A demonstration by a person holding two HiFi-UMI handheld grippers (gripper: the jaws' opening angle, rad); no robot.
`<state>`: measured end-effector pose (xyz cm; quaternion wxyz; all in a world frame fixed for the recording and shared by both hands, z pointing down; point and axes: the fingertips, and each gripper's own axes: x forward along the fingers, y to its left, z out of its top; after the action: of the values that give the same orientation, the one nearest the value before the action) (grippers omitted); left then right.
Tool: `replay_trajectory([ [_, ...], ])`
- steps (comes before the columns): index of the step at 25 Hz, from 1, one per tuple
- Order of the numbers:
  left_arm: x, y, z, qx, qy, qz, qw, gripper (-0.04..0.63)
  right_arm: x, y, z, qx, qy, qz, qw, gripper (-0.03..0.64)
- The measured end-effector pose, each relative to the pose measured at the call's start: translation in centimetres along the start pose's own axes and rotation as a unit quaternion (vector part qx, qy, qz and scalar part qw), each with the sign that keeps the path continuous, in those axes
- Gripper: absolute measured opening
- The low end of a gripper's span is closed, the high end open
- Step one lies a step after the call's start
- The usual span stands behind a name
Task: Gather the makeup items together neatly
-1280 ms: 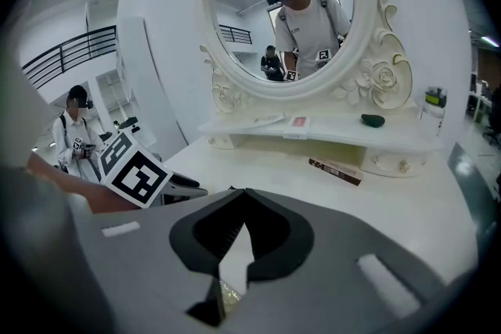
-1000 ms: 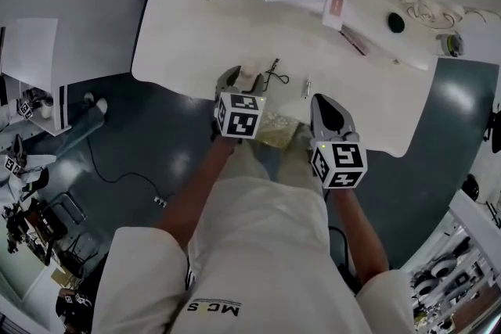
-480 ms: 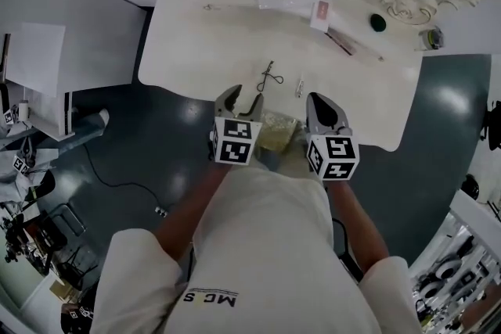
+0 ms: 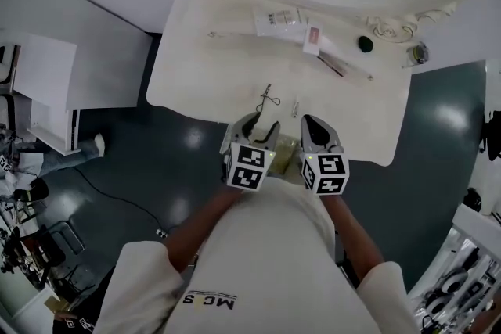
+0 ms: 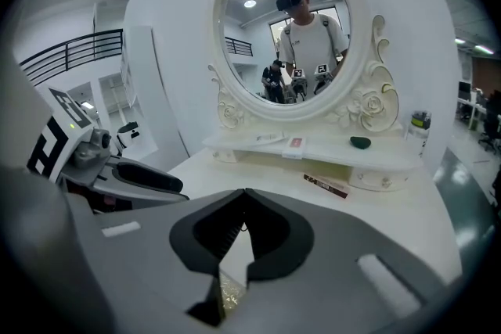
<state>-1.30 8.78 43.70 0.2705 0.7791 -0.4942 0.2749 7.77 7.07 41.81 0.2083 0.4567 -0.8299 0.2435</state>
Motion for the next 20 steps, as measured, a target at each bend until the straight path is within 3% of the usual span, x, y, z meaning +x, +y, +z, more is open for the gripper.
replay_trajectory([
  [3, 0.2, -0.6, 0.1, 0.005, 0.008, -0.010, 0.9999, 0.185, -0.1, -0.6, 0.4, -0.003, -0.006, -0.003, 1.000, 0.003],
  [6, 0.5, -1.9, -0.4, 0.009, 0.032, -0.034, 0.9989, 0.129, -0.3, -1.5, 0.4, -0.010, -0.008, -0.010, 1.000, 0.003],
  [8, 0.8, -2.5, -0.2, 0.015, 0.037, -0.037, 0.9985, 0.053, -0.1, -2.3, 0.4, -0.017, -0.007, -0.012, 1.000, 0.003],
  [10, 1.2, -3.1, 0.3, 0.014, 0.035, -0.044, 0.9983, 0.031, 0.1, -3.1, 0.4, -0.027, -0.002, -0.005, 1.000, 0.005],
  [15, 2.3, -4.8, 1.4, -0.002, 0.028, -0.060, 0.9978, 0.020, 0.7, -5.4, 0.5, -0.050, 0.014, 0.003, 0.999, 0.024],
  [20, 3.6, -6.1, 2.4, -0.017, 0.023, -0.057, 0.9980, 0.020, 1.8, -8.2, 0.6, -0.069, 0.029, 0.013, 0.997, 0.137],
])
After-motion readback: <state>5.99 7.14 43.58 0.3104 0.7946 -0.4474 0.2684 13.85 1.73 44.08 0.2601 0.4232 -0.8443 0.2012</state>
